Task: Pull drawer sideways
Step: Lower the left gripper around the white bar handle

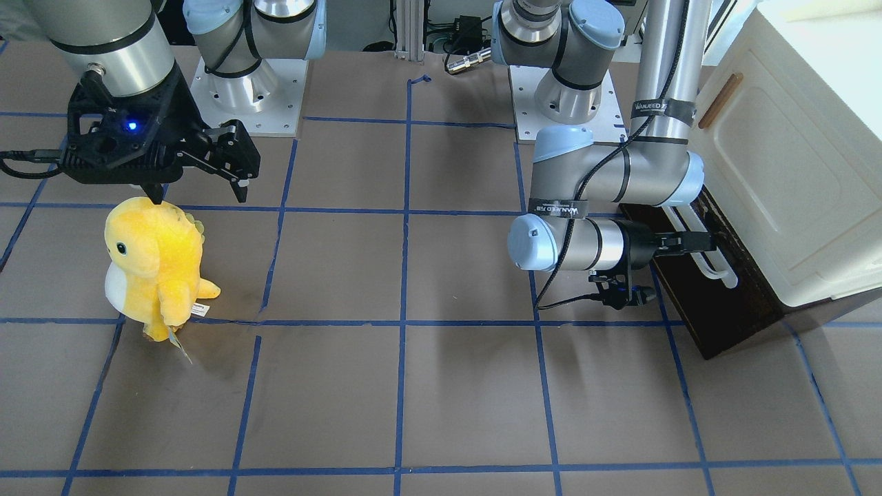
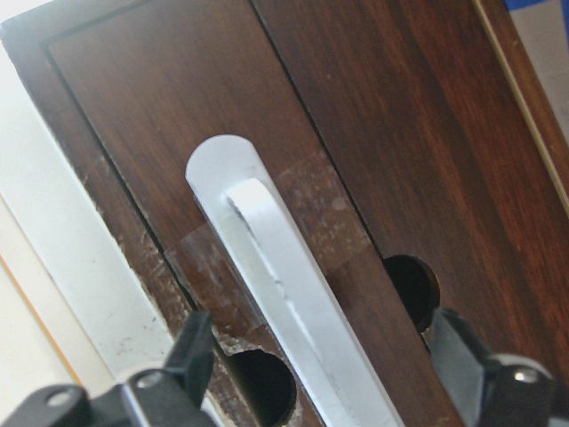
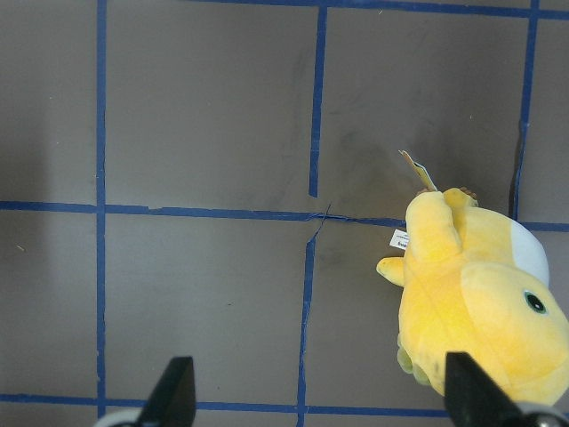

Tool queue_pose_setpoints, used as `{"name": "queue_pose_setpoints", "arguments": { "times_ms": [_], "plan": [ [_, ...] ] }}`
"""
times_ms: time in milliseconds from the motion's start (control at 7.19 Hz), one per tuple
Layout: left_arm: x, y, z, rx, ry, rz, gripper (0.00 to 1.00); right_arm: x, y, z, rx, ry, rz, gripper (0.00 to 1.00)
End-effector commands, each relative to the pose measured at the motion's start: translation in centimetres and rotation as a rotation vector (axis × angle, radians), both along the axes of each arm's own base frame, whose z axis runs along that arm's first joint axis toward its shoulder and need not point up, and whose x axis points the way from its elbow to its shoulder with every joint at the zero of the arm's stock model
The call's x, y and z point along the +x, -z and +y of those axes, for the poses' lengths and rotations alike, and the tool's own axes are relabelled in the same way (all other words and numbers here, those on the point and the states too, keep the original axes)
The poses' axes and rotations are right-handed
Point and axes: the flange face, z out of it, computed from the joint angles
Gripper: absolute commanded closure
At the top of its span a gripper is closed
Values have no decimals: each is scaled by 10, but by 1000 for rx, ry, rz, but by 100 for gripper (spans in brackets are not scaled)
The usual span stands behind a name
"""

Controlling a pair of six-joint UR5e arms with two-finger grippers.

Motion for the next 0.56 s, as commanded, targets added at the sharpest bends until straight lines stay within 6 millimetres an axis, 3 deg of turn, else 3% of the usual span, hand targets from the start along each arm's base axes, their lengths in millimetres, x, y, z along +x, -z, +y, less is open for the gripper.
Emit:
{"name": "queue_pose_setpoints", "arguments": {
  "times_ms": [0, 417],
  "plan": [
    [0, 1, 2, 2, -4, 4, 17, 0, 0, 0, 0, 0, 0, 0],
    [1, 1, 1, -3, -5, -1, 17, 0, 0, 0, 0, 0, 0, 0]
  ]
}}
